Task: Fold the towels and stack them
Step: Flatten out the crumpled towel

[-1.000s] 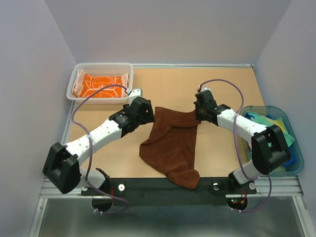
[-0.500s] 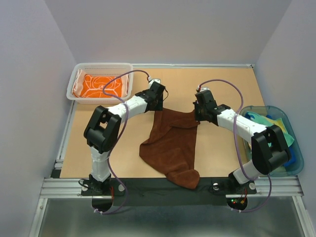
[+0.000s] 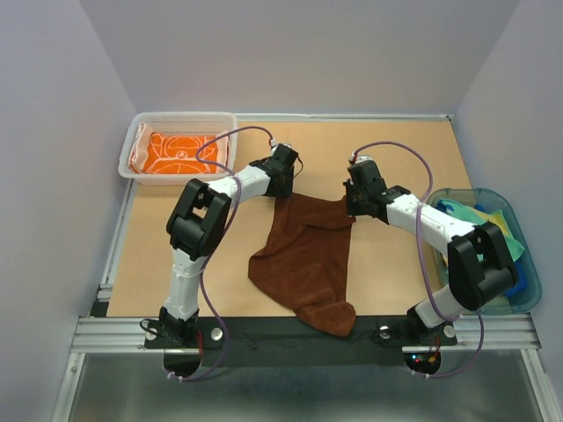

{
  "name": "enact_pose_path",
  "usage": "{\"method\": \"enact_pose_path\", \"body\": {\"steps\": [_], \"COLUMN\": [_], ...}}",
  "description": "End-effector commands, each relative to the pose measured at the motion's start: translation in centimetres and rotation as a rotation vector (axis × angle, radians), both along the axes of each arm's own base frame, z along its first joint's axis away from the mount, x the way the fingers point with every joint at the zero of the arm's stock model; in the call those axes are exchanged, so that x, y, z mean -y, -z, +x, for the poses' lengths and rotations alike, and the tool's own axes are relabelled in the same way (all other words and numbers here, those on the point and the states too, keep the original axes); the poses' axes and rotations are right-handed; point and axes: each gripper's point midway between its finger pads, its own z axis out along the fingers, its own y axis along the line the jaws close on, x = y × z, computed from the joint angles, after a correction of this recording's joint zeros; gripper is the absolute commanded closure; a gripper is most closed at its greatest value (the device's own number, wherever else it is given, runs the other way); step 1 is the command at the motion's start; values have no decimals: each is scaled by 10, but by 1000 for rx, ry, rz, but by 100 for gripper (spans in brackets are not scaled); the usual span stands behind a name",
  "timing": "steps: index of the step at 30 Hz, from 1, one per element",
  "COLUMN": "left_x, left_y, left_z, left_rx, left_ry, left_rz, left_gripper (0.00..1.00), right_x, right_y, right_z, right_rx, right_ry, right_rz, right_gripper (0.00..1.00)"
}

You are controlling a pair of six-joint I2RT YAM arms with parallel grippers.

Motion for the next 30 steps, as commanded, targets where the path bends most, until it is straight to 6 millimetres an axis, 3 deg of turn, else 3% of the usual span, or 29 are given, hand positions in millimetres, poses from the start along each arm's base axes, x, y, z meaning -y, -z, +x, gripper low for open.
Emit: {"method": "enact_pose_path", "body": {"steps": [1,6,13,14,19,21,24,29,30], "left_x": [6,-5,-14,-15,-20,-22,-29,-43,-51], "left_y": [-7,14,48,52,49,43,13,-94,-122], "left_z": [1,-3,-19,-21,-19,-16,-4,30,36], "left_rx": [5,-29,-117,-129,-116,-100,-30,178,233], "left_ry": [10,-17,-27,-29,-35,-36,-55,-103,-129], "left_rz": [-26,31,84,89,98,104,124,120,118], "left_gripper": [40,43,67,74,100,100,100,100,100], "right_x": [-4,-5,-7,-8,-11,-11,-12,2,7], "right_y": [-5,-2,2,2,-2,-4,-19,-69,-94], "right_z": [10,10,10,11,18,21,35,74,89], "right_rx": [44,38,32,32,45,51,94,222,277], "right_ry": [-8,-8,-11,-13,-16,-15,-2,65,91], "right_rz": [22,27,30,33,37,34,27,22,40], "right_gripper": [99,99,99,99,99,99,99,99,99]}}
